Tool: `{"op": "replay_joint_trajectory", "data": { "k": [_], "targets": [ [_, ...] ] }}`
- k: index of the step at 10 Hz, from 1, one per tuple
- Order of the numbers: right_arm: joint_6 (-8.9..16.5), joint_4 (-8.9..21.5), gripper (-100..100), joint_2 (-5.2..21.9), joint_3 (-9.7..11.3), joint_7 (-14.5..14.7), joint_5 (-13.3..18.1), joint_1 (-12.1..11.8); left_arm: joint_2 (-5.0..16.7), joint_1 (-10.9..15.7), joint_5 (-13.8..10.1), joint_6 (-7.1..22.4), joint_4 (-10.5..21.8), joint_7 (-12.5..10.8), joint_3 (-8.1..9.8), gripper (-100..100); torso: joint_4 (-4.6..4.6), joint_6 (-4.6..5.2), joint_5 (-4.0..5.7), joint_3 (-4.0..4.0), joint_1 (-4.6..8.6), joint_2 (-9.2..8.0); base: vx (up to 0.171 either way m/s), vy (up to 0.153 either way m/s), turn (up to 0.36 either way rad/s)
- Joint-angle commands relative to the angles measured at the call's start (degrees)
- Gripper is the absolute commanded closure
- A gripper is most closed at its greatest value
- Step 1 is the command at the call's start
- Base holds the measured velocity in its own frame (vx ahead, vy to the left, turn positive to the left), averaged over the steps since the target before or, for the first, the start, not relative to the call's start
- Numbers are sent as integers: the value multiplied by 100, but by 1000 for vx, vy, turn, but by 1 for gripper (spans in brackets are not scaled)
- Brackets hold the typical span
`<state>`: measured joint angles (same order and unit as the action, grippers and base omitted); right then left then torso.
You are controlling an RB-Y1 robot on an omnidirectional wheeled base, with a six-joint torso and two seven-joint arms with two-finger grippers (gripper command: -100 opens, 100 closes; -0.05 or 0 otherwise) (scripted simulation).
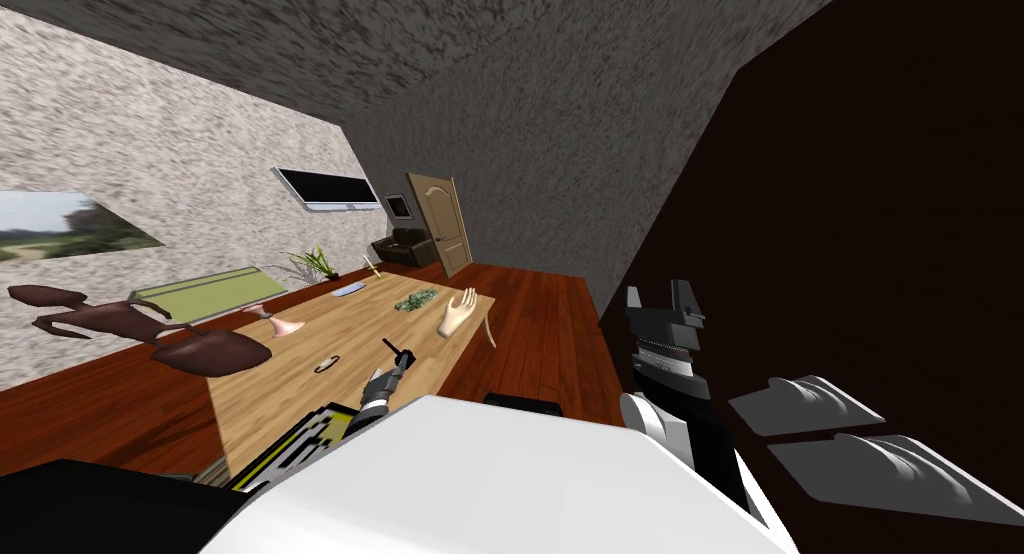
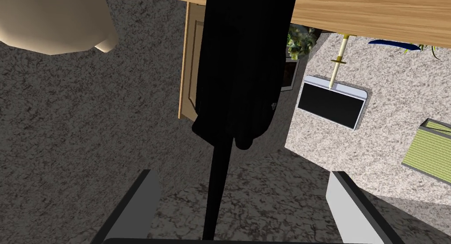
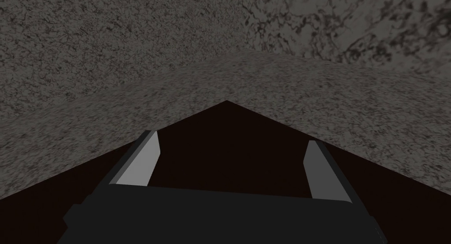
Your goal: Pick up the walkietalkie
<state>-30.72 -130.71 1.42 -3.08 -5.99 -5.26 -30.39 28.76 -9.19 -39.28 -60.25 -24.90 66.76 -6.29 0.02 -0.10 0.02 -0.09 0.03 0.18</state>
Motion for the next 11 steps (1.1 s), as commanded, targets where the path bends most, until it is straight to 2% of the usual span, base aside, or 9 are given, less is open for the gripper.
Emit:
{"op": "replay_joint_trajectory", "data": {
  "k": [1, 3, 4, 6, 7, 8, 9, 11],
  "targets": [
    [0, 0, 0, 0, 0, 0, 0, 0, 166, -127, 9, 60, -87, 179, -31, -100, 0, 0, 0, 0, 0, 0, 22, -30, -54],
    [0, 0, 0, 0, 1, 0, 0, 0, 356, -217, 37, 74, -38, 335, -84, -100, 2, 1, 3, -6, 17, 11, 46, -78, -57],
    [0, 0, 0, -1, 0, 0, 0, 0, 356, -217, 37, 74, 44, 335, -84, -100, 2, 1, 4, -7, 20, 12, 24, -40, -3],
    [0, 0, 0, 0, 0, 0, 0, 0, 356, -217, 37, 74, -38, 335, -84, -100, 0, 0, -1, 0, -3, 0, 3, 3, 2],
    [0, 0, 0, 0, 0, 0, 0, 0, 351, -180, 45, 45, 54, 309, -94, -100, -1, 0, -3, 2, -10, -4, -1, 6, -2],
    [0, 0, 0, 0, 0, 0, 0, 0, 352, -182, 45, 51, 44, 314, -94, 0, -1, 0, -3, 3, -10, -5, 0, 0, 0],
    [0, 0, 0, 0, 0, 0, 0, 0, 65, -202, 331, 123, -241, 49, 36, -100, -1, 0, -3, 3, -9, -5, 62, 92, 327],
    [0, 0, 0, 1, -2, 0, 0, -2, 41, -202, 610, 123, -358, 49, 36, -100, 5, -6, -11, -12, -44, 21, 71, 84, 395]
  ]
}}
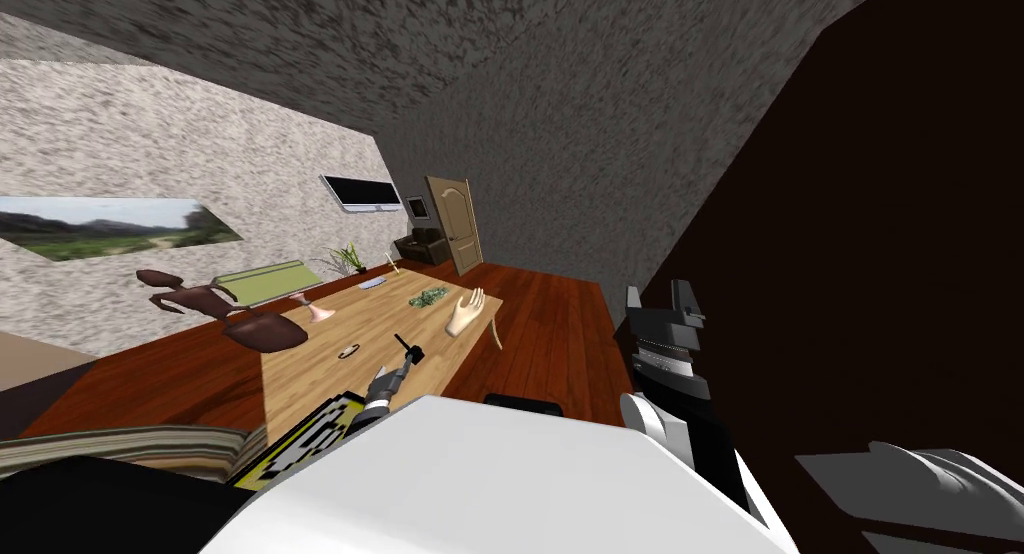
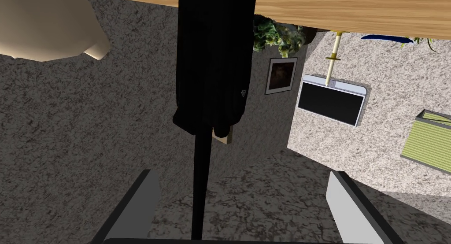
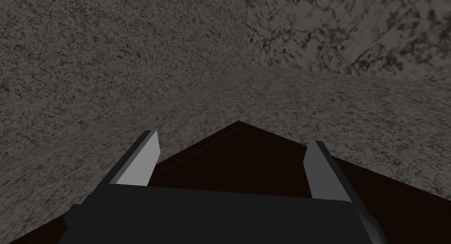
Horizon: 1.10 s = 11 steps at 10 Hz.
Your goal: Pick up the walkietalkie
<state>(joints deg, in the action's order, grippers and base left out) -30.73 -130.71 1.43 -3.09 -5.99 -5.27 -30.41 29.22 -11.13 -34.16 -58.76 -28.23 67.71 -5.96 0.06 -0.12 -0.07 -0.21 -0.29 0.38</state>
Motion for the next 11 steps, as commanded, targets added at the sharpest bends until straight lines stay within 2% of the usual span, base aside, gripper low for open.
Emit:
{"op": "replay_joint_trajectory", "data": {
  "k": [1, 2, 4, 5, 7, 9, 10, 11],
  "targets": [
    [0, 0, 0, 0, 0, 0, 0, 0, -6, -9, 286, -26, -25, -47, 3, -100, 0, 0, 0, 0, 0, 0, 30, 6, 51],
    [0, 0, 0, 0, 1, 0, 0, 1, -6, -9, 455, -26, -25, -47, 3, -100, -3, 4, 4, 6, 16, -11, 4, -10, -38],
    [0, 0, 0, -1, 1, 0, 0, 2, -6, -9, 507, -26, -25, -47, 3, -100, -6, 4, 6, 16, 25, -28, -9, -7, -5],
    [0, 0, 0, -1, 1, 0, 0, 2, -289, -29, 771, 46, -377, -308, 132, -100, -7, 4, 6, 18, 24, -30, 72, 96, 396],
    [0, 0, 0, 0, -1, 0, 0, -1, -317, -29, 1103, 46, -428, -311, 132, -100, 1, -2, -2, -3, -12, 6, 83, 74, 375],
    [0, 0, 0, 0, 1, 0, 0, 2, -317, -29, 1472, 46, -428, -311, 132, -100, -4, 6, 4, 9, 17, -16, 11, -7, -12],
    [0, 0, 0, -1, 1, 0, 0, 2, -601, -50, 1640, 119, -735, -576, 261, -100, -6, 6, 6, 16, 23, -27, 86, 55, 325],
    [0, 0, 0, 0, 0, 0, 0, 0, -628, -50, 1818, 119, -816, -576, 261, -100, -2, 0, 2, 4, 6, -4, 112, 71, 469]
  ]
}}
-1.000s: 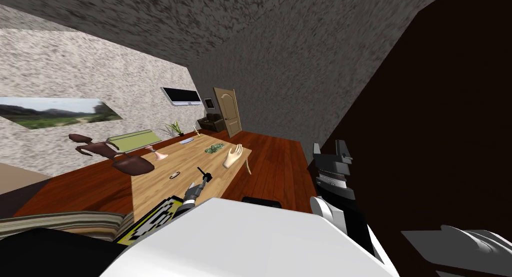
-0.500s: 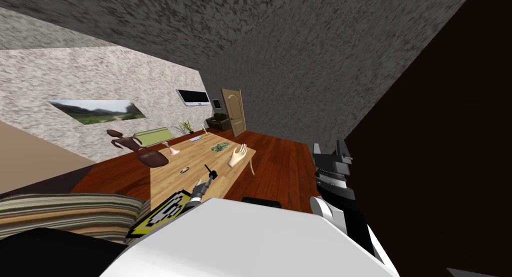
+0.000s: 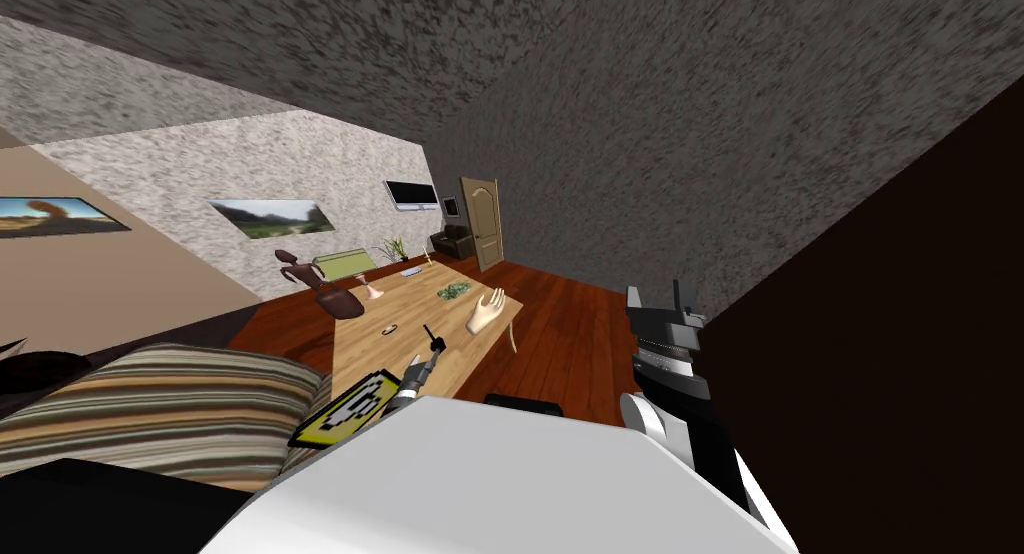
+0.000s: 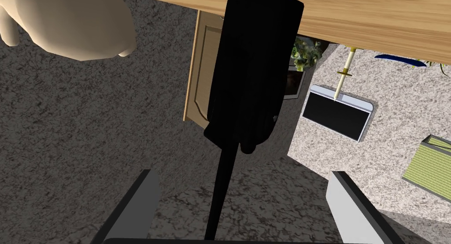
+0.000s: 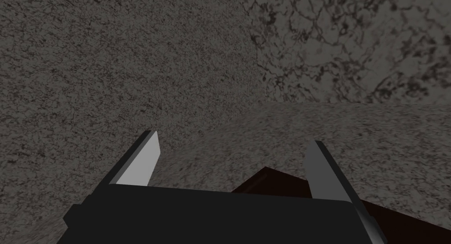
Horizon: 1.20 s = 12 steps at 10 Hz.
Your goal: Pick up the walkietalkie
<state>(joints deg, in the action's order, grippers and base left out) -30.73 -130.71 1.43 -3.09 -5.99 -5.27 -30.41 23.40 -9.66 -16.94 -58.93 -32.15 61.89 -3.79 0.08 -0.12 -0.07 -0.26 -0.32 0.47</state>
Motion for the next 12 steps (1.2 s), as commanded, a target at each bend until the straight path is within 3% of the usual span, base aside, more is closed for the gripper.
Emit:
{"op": "replay_joint_trajectory", "data": {
  "k": [1, 2, 4, 5, 6, 7, 10, 11, 12],
  "targets": [
    [0, 0, 0, 0, 0, 0, 0, 0, -46, -196, 286, 136, -286, 7, 45, -100, 0, 0, 0, 0, 0, 0, 65, 41, 299],
    [0, 0, 0, 0, 1, 0, 0, 1, -46, -196, 453, 136, -439, 7, 45, -100, -2, 1, 1, 7, 5, -13, 15, 17, 68],
    [1, 0, 0, -1, 2, 0, 0, 3, -46, -196, 735, 136, -439, 7, 45, -100, -9, 8, 3, 22, 17, -40, -11, 0, -24],
    [1, 0, 0, -1, 2, 0, 0, 3, -326, -217, 940, 208, -649, -257, 174, -100, -10, 7, 4, 25, 19, -45, 95, 82, 347],
    [0, 0, 0, 0, 0, 0, 0, 0, -357, -217, 1117, 208, -544, -257, 174, -100, -4, 1, -1, 9, -4, -13, 118, 85, 495],
    [0, 0, 0, 0, 0, 0, 0, 0, -357, -217, 1290, 208, -753, -257, 174, -100, 0, -1, -2, 1, -9, -3, 61, 22, 293],
    [1, 0, 0, 0, 2, 0, 0, 4, -357, -217, 1710, 208, -842, -257, 174, -100, -9, 9, 4, 22, 21, -40, 3, -11, -4],
    [1, 0, 0, 0, 2, 0, 0, 4, -632, -237, 1927, 281, -1193, -522, 303, -100, -10, 8, 4, 26, 19, -46, 94, 63, 329],
    [0, 0, 0, 0, 0, 0, 0, 1, -668, -237, 2094, 281, -1098, -522, 303, -100, -5, 4, 0, 10, -1, -15, 132, 57, 426]
  ]
}}
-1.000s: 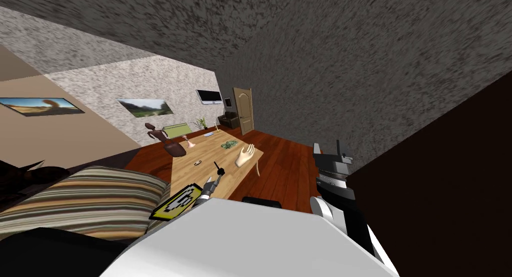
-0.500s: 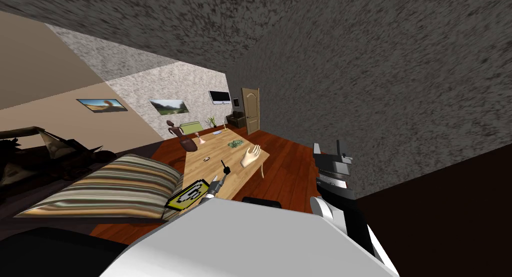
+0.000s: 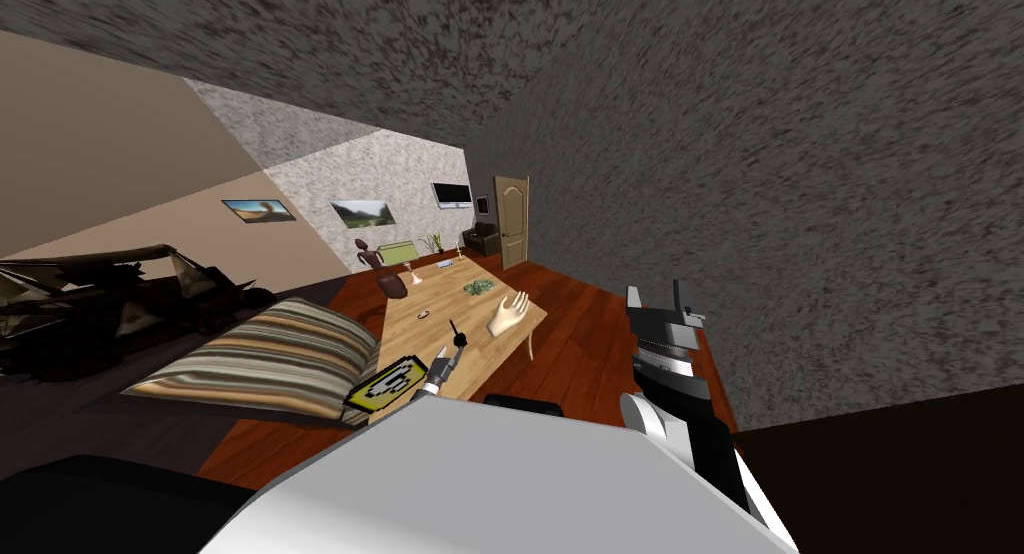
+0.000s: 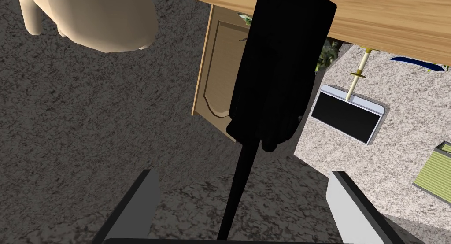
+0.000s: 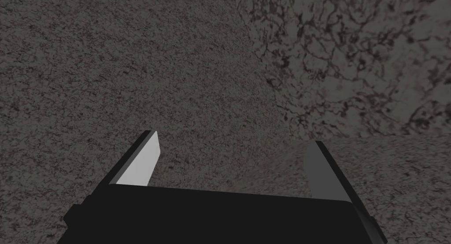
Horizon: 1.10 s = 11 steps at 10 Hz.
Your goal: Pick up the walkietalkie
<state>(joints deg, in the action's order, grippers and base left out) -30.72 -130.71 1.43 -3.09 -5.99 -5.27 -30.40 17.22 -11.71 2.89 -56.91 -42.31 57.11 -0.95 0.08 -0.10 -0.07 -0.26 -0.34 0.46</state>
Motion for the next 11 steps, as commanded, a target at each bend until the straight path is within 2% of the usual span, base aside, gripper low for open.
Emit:
{"op": "replay_joint_trajectory", "data": {
  "k": [1, 3, 4, 5, 7, 9, 10, 11],
  "targets": [
    [0, 0, 0, 0, 0, 0, 0, 0, -50, -32, 286, 78, -229, -44, 19, -100, 0, 0, 0, 0, 0, 0, 74, 15, 340],
    [0, 0, 0, 0, 1, 0, 0, 3, -50, -32, 633, 78, -229, -44, 19, -100, -6, 8, 3, 16, 14, -29, 6, -4, 17],
    [1, 0, 0, 0, 2, 0, 0, 3, -50, -32, 703, 78, -229, -44, 19, -100, -9, 8, 3, 24, 15, -42, -13, -1, -11],
    [1, 0, 0, 0, 2, 0, 0, 3, -338, -53, 924, 150, -506, -308, 149, -100, -10, 7, 3, 27, 15, -48, 96, 42, 352],
    [0, 0, 0, 0, 0, 0, 0, 0, -361, -53, 1257, 150, -611, -308, 149, -100, 0, 2, 0, 0, 1, 1, 108, 30, 389],
    [0, 0, 0, 0, 2, 0, 0, 3, -361, -53, 1601, 150, -632, -308, 149, -100, -6, 9, 2, 15, 11, -28, 9, -4, 2],
    [1, 0, 0, 0, 2, 0, 0, 4, -361, -53, 1678, 150, -632, -308, 149, -100, -9, 9, 3, 24, 12, -43, -15, 0, -10],
    [1, 0, 0, 0, 2, 0, 0, 4, -644, -73, 1896, 223, -903, -573, 278, -100, -11, 8, 3, 28, 10, -50, 92, 41, 360]
  ]
}}
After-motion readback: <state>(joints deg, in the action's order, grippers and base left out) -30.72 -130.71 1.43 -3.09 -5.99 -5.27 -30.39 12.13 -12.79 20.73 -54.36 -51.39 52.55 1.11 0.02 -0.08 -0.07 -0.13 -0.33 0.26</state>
